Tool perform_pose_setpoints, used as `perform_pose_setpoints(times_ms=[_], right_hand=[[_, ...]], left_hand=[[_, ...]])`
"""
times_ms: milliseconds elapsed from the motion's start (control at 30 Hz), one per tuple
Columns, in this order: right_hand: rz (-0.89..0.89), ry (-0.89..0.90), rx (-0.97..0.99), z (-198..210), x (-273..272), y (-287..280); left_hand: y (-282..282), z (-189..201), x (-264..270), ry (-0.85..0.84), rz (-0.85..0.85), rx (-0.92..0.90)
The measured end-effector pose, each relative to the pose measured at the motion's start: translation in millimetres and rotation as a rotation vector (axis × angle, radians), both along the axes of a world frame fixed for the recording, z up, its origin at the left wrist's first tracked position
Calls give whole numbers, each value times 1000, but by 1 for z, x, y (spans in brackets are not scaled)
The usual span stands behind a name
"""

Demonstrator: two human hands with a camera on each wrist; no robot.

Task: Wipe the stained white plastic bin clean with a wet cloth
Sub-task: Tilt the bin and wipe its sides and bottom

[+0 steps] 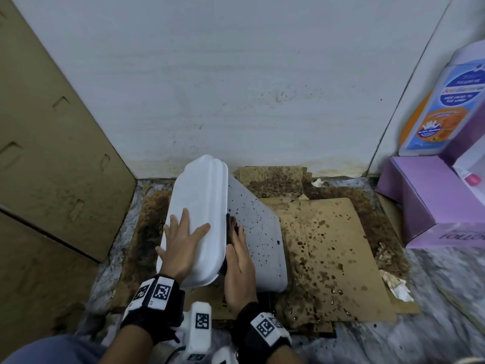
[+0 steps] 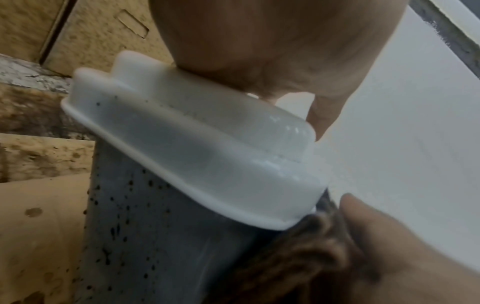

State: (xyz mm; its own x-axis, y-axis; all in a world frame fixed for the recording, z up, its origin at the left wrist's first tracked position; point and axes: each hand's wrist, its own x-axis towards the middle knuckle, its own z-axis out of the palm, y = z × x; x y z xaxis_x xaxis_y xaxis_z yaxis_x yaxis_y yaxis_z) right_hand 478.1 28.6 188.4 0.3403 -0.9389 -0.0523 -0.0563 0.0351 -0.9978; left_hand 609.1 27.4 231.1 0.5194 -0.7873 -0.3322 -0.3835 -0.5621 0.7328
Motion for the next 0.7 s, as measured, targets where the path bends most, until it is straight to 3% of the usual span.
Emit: perform_pose_setpoints(times_ms=[233,500,700], right_hand=[[120,222,-159,-20,3,-2],[57,349,-248,-30,9,-6],[81,312,-271,-38,11,-10]], left_hand=[[4,-5,6,-36,43,-24],[0,-15,13,-189,77,-58],[-6,-20,9,-142,122,-118]])
